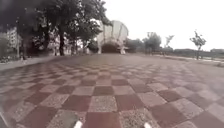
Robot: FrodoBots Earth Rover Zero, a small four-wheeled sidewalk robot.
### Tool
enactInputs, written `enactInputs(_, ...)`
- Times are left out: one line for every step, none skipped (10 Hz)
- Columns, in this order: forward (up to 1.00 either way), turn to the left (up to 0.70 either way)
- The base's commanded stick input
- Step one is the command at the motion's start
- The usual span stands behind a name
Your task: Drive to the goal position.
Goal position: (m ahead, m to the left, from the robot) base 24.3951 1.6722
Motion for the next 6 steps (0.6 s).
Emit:
enactInputs(0.50,0.08)
enactInputs(0.50,0.33)
enactInputs(0.50,0.50)
enactInputs(0.50,0.43)
enactInputs(0.50,0.22)
enactInputs(0.50,0.00)
